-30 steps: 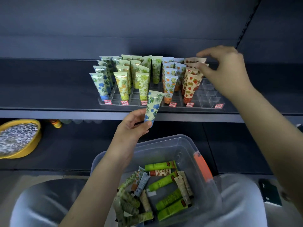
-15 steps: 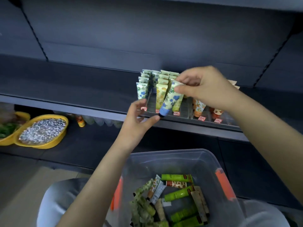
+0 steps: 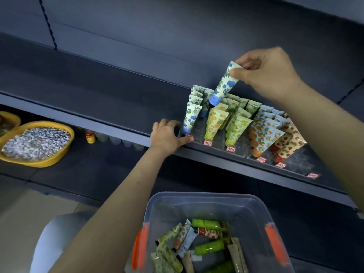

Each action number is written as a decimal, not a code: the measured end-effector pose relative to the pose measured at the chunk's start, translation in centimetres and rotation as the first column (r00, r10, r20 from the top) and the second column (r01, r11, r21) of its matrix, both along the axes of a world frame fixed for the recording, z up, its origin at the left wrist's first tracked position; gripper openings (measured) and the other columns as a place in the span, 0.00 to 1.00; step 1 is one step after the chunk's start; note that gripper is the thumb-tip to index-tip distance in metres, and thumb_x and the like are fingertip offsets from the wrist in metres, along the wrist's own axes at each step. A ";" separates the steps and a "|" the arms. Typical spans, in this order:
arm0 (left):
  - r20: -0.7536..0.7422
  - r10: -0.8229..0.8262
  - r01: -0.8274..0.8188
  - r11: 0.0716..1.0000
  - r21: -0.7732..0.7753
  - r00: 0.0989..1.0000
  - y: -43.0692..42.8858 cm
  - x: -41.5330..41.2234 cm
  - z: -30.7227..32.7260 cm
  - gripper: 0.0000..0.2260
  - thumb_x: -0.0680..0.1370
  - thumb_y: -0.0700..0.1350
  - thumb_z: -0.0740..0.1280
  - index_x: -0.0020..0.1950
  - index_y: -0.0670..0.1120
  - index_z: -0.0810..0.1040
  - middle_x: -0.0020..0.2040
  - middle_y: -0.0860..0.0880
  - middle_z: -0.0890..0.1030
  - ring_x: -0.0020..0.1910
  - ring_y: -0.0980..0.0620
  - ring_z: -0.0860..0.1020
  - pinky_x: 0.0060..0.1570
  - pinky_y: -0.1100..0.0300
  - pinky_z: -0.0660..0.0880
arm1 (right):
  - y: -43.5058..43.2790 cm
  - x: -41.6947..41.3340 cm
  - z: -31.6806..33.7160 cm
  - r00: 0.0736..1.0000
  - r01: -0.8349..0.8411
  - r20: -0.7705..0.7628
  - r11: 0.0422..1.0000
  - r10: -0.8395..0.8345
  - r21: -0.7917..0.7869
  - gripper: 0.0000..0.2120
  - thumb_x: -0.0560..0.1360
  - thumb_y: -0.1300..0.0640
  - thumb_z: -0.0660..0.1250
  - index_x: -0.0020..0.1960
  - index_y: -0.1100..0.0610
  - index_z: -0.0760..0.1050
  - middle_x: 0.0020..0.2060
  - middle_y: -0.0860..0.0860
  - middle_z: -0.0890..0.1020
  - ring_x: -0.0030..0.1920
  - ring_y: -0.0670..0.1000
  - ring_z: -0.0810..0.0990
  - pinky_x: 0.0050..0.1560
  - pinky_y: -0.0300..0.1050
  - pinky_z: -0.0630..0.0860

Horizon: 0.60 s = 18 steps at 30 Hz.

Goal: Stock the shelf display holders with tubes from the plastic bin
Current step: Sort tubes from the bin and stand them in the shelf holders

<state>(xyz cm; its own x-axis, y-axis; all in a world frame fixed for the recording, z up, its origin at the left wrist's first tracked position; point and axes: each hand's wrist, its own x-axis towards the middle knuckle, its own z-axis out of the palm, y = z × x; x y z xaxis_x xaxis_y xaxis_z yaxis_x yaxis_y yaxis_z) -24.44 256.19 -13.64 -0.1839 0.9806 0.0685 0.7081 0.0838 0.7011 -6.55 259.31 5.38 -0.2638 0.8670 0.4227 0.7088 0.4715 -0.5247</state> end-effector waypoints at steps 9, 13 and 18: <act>-0.033 0.044 -0.040 0.993 0.113 0.998 0.5 0.0 -1.2 0.25 0.70 0.63 0.70 0.63 0.54 0.73 0.61 0.52 0.72 0.62 0.49 0.65 0.57 0.60 0.65 | 3.7 -2.9 -3.5 0.989 0.054 0.140 0.992 -0.037 -0.114 0.09 0.70 0.54 0.73 0.50 0.54 0.80 0.42 0.48 0.80 0.36 0.39 0.75 0.40 0.32 0.70; -0.058 0.047 -0.039 0.990 0.134 0.997 0.6 0.0 -1.4 0.25 0.70 0.64 0.69 0.63 0.54 0.73 0.62 0.53 0.72 0.61 0.49 0.65 0.56 0.60 0.65 | 4.6 -3.3 -4.3 0.976 0.100 0.206 0.985 -0.070 -0.142 0.09 0.70 0.56 0.74 0.50 0.54 0.81 0.42 0.49 0.81 0.38 0.44 0.78 0.40 0.33 0.70; -0.063 0.044 -0.035 0.991 0.129 0.997 0.7 0.0 -1.5 0.25 0.70 0.64 0.69 0.62 0.54 0.73 0.62 0.53 0.72 0.61 0.49 0.65 0.56 0.60 0.66 | 5.2 -3.8 -4.8 0.949 0.137 0.307 0.972 -0.074 -0.190 0.12 0.70 0.56 0.74 0.52 0.55 0.81 0.47 0.50 0.82 0.46 0.48 0.80 0.51 0.40 0.74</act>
<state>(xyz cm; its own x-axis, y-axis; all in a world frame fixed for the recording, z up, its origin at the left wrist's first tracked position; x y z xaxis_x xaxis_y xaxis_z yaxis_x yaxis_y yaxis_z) -24.44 256.93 -15.10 -0.2133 0.9551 0.2056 0.7509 0.0257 0.6599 -10.37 264.48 0.58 -0.2516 0.9564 0.1485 0.8863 0.2893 -0.3617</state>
